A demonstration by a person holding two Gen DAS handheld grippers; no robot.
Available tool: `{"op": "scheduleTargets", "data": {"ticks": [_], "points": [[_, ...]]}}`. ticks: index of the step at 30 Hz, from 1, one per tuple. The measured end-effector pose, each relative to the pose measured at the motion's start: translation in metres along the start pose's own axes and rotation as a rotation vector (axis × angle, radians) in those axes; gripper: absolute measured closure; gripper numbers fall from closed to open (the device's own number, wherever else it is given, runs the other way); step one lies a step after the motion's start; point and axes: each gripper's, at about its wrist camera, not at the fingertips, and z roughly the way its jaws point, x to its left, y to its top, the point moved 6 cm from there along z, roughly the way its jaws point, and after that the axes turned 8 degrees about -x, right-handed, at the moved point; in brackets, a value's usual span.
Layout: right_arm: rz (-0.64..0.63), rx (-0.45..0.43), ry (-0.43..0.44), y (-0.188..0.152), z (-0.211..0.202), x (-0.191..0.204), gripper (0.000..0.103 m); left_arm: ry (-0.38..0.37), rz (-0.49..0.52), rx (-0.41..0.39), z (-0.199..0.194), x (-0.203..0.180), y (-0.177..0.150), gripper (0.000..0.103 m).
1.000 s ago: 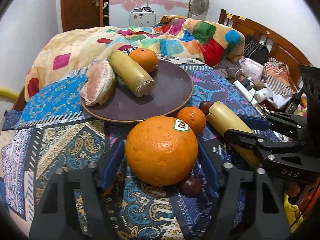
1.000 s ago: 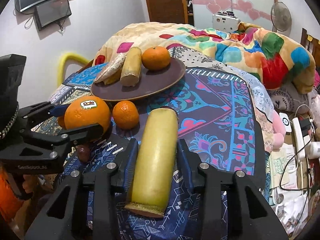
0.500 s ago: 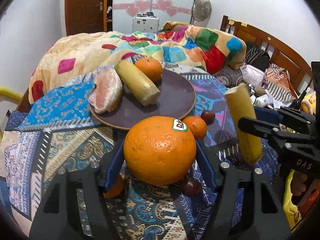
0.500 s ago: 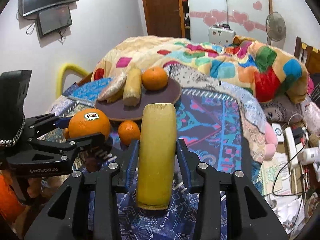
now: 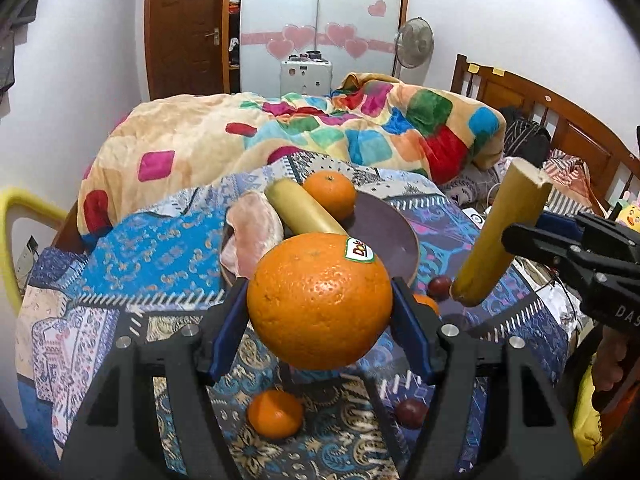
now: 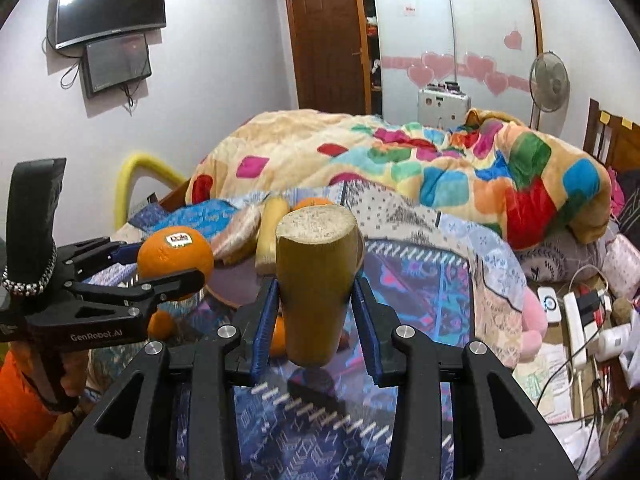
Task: Organize fruits
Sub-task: 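Set the cylinder on the plate with the right tool while the left tool places the large orange there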
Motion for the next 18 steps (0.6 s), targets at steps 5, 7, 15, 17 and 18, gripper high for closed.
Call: {"op": "scheduleTargets", "data": {"ticks": [5,7,15,17,18], "points": [[-0.009,-0.015,-0.001,0.01,0.008,0.001,0.068,0.01,0.009,-0.008,0.008,0.006,0.008,0.035],[-0.016,-0.017,-0.002,0.013,0.012,0.001,0.068,0.01,0.01,-0.003,0.013,0.008,0.01,0.035],[-0.037,0.006,-0.002,0.016,0.035,0.002,0.068,0.004,0.015,0.025,0.038,0.015,0.011,0.035],[-0.033,0.023,0.006,0.015,0.043,0.001,0.068,0.0,0.015,0.04,0.045,0.016,0.008,0.035],[-0.028,0.031,0.011,0.015,0.047,0.001,0.068,0.0,0.015,0.046,0.047,0.017,0.006,0.035]]}}
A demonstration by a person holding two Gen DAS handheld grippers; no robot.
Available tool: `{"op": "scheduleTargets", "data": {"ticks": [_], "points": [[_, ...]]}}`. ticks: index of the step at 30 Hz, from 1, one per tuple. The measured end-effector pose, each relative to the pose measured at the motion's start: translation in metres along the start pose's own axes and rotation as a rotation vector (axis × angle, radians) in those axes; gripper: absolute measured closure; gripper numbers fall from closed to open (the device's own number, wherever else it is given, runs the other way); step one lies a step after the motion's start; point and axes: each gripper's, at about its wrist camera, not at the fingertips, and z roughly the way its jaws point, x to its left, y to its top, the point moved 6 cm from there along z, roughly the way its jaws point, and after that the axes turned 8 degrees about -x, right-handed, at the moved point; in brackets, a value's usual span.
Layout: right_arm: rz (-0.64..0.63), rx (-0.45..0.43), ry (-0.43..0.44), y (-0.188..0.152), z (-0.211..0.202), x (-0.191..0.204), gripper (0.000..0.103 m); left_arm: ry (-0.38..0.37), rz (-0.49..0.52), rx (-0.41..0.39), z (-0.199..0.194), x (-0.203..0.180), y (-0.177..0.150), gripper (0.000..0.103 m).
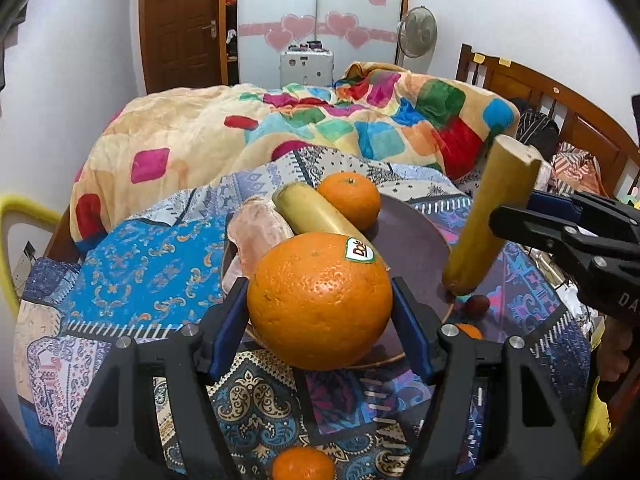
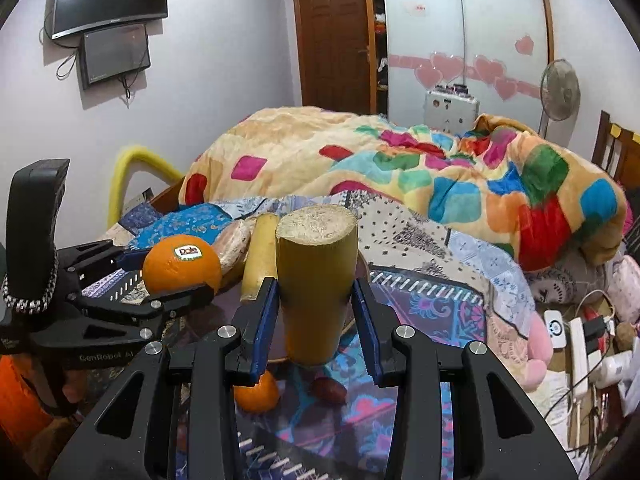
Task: Organize fruits
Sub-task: 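Set the cylinder on the plate with the right tool while the left tool places the large orange there, then move both tools over two small mandarins on the bedspread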
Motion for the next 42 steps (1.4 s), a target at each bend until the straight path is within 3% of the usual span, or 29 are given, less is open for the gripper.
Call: {"op": "scheduleTargets", "data": {"ticks": [15,23,31,42], "points": [[-0.03,0.04,0.025,0.005,0.043,0.012,0.068,-0.007,0.047,0.025,0.016,-0.007,-0.004,0.035],[-0.024,0.15,0.032,-0.01,0.071,0.005,0.066,-0.024,0.048,0.041,0.02,-0.008,-0.006,0.035],[-0.037,0.154,0.042,-0.009,0.064,0.007,0.066,-0.024,0.046,0.035,0.019,-0.007,-0.005,0.033],[-0.074,0.075,0.034,0.0,0.016,0.023,0.066,0.007,0.005,-0.026,-0.018,0.002,0.004,0.028]]}}
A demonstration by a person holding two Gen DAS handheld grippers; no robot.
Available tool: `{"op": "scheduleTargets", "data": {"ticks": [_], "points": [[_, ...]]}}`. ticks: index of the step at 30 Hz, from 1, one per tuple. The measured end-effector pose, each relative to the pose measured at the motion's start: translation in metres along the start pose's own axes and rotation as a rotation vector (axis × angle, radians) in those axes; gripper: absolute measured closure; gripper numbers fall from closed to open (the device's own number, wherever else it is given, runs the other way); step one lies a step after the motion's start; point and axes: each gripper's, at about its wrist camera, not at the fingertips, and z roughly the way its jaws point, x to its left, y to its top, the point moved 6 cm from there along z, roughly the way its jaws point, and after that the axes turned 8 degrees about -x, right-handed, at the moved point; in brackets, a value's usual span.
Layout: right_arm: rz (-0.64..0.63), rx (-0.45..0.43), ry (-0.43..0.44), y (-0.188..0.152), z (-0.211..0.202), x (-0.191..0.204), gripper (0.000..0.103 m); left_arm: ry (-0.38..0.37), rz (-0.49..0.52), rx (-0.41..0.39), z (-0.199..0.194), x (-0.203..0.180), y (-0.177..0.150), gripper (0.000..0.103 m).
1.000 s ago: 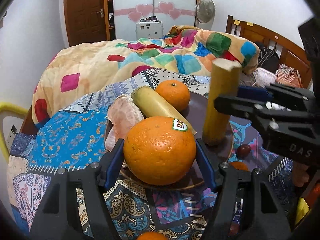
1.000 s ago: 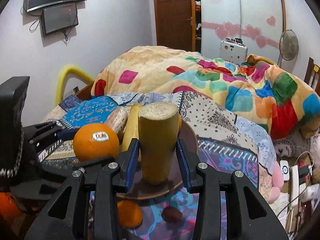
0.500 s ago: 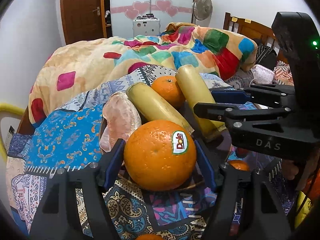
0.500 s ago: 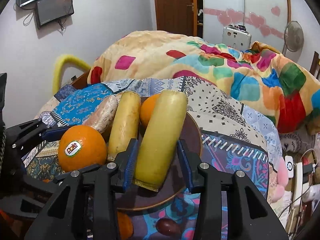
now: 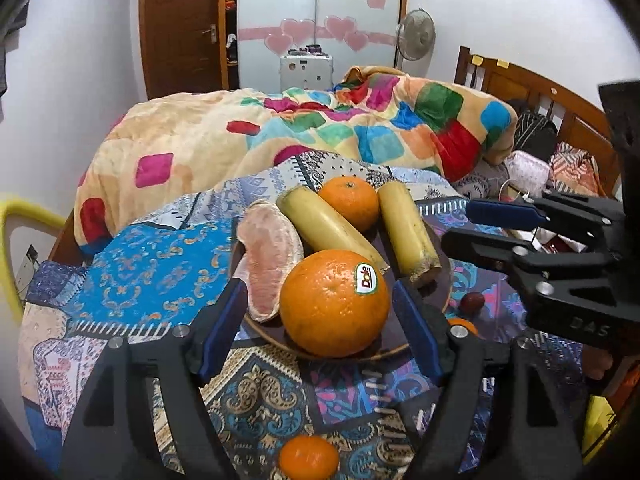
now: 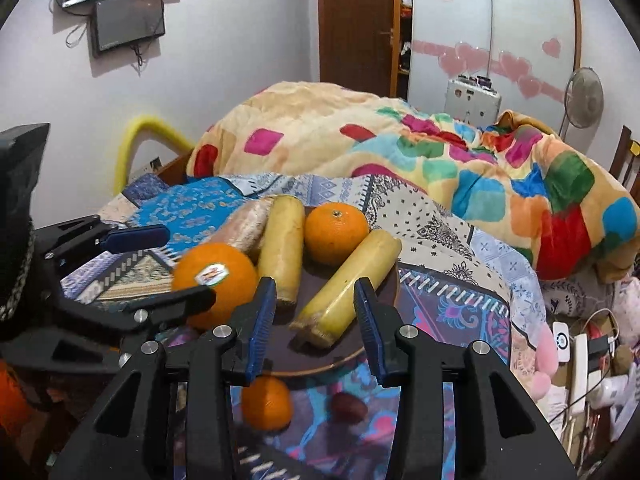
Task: Organize fruits
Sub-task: 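Move both tools over two small mandarins on the bedspread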
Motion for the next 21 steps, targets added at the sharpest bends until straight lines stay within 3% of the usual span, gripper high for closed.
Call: {"op": "scheduleTargets", "data": {"ticks": [10,21], "points": [[0.01,-0.053,-0.005,-0.008,-0.042,0.016,0.062,0.05,-0.001,-0.046,-0.05,0.005,-0.008,0.024],[0.038,-0.012,0.003,-0.044,-0.051,0.024,0.062,0.064,-0.041,0.027,-0.061,0.014,-0.05,0.024]]}}
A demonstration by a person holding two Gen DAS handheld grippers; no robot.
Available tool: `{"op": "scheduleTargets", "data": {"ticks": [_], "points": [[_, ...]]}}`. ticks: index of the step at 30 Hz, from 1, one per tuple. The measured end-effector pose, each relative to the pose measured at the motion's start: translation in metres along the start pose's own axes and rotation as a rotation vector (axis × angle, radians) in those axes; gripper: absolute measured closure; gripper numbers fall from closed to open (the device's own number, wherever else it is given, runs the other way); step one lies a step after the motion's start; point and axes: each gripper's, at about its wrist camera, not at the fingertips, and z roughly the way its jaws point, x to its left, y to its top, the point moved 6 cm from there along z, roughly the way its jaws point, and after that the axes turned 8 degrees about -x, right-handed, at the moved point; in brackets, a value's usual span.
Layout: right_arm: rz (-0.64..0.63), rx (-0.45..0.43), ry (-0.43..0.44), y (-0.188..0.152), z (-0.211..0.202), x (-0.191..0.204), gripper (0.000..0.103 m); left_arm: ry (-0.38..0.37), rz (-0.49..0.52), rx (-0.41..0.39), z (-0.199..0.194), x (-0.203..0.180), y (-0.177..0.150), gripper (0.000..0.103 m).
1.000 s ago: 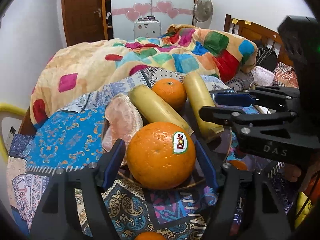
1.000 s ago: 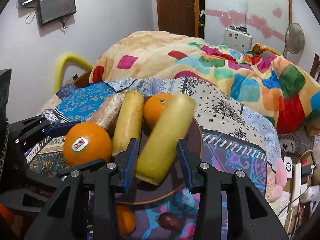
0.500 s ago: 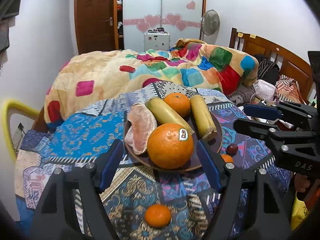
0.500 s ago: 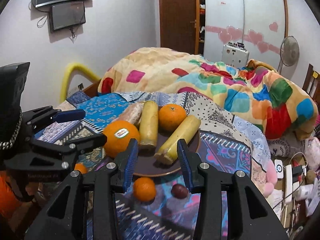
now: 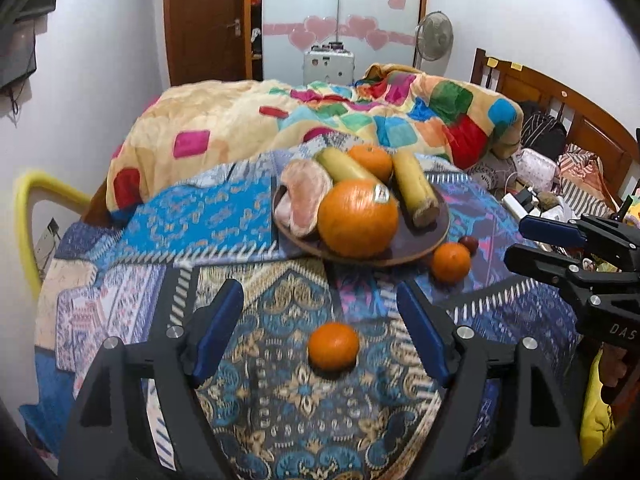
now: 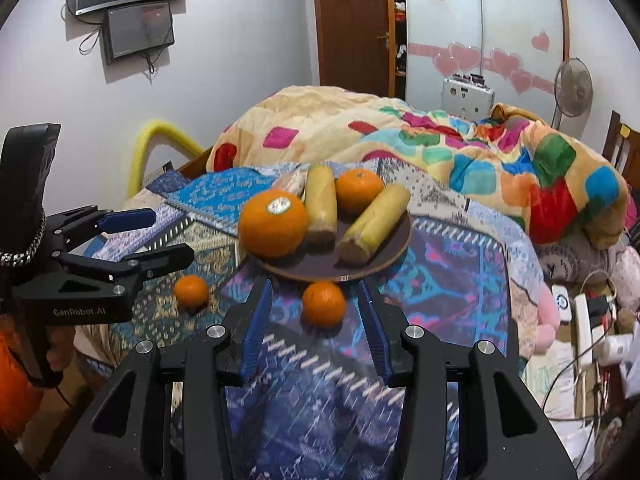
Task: Organize fruits
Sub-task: 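Move both tools over two small mandarins on the bedspread, then grasp a small mandarin with each tool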
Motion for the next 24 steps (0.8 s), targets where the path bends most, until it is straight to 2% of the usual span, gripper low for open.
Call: {"op": "scheduleTargets", "data": {"ticks": [12,18,22,24], "points": [[0.039,0.072,-0.003,-0.032,0.016,-0.005,0.062,-0.012,-0.013,0.07,0.016,0.001,-0.035,0.025],[0.053,0.087,0.0,-0.032,0.032,-0.008,0.062,-0.029,-0.008,0.081,0.021,-0.001,-0.04,0.039],[0.057,0.096,0.003,-0.03,0.043,-0.007,0.062,-0.047,-0.011,0.093,0.025,0.0,-0.043,0.055],[0.057,0.101,0.003,-0.03,0.047,-0.007,0.062,-0.067,-0.016,0.093,0.025,-0.001,-0.043,0.059]]}}
